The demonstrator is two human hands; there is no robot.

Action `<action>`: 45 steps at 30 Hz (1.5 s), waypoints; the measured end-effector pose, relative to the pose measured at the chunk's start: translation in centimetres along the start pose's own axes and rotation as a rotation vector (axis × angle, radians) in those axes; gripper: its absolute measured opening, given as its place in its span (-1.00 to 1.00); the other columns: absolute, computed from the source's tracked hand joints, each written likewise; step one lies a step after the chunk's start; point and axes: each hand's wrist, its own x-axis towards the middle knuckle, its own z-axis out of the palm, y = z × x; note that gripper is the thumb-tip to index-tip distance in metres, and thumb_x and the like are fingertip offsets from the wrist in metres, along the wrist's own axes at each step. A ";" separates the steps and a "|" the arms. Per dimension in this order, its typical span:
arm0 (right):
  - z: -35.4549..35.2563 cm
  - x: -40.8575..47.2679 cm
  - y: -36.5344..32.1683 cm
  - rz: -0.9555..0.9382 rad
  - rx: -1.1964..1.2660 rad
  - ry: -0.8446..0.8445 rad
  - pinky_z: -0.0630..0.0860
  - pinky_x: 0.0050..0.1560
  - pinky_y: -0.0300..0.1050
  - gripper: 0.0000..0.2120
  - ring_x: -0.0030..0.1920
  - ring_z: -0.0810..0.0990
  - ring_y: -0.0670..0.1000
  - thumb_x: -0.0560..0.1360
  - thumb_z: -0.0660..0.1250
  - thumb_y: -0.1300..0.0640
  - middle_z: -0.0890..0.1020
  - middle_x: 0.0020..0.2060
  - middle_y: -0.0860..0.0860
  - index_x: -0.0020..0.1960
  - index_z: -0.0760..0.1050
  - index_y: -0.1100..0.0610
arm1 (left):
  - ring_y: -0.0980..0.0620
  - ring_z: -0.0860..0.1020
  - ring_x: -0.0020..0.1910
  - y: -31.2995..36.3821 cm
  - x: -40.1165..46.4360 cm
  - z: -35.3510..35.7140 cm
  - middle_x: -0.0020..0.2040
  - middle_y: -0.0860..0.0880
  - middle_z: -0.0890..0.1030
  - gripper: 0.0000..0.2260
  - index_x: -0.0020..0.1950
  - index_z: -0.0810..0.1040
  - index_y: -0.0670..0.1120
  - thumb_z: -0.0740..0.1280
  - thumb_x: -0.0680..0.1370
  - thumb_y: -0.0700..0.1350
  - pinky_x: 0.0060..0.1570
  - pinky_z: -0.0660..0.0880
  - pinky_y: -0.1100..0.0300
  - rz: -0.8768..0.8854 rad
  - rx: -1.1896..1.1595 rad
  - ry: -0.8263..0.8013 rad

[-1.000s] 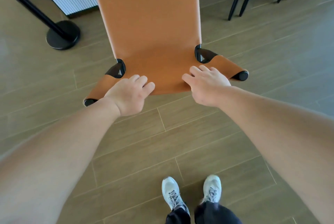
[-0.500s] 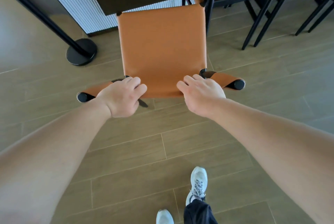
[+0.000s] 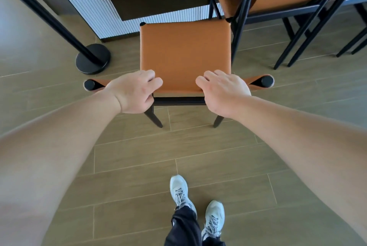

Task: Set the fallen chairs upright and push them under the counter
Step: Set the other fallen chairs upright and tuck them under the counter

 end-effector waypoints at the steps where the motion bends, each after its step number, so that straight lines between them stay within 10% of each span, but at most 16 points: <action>1: -0.1 0.6 0.4 0.003 -0.002 0.003 0.14 -0.36 -0.08 -0.67 -0.20 0.31 0.06 0.46 0.23 0.30 0.29 -0.21 -0.05 -0.07 0.12 -0.02 | -0.05 0.30 -0.35 -0.5 0.5 -0.2 -0.24 -0.04 0.28 -0.92 -0.06 0.42 -0.19 0.27 0.48 -0.23 -0.39 0.38 0.02 0.003 0.006 -0.006; 29: -0.7 5.4 4.0 -0.023 -0.094 0.082 0.37 -0.27 0.00 -0.81 -0.22 0.43 0.13 0.40 0.32 0.29 0.47 -0.19 0.05 -0.03 0.40 0.13 | -0.09 0.29 -0.31 -5.2 5.0 -1.0 -0.26 -0.07 0.35 -0.84 -0.09 0.45 -0.13 0.16 0.46 -0.07 -0.26 0.18 0.06 -0.006 0.231 0.143; 45: -2.3 7.1 8.4 -0.018 -0.307 0.032 0.40 -0.28 -0.01 -0.69 -0.19 0.36 0.09 0.43 0.32 0.28 0.42 -0.07 0.10 0.04 0.22 0.11 | -0.06 0.25 -0.34 -8.9 5.2 -2.3 -0.25 -0.15 0.40 -0.79 0.07 0.37 -0.18 0.34 0.49 -0.24 -0.46 0.15 0.15 -0.038 0.249 0.173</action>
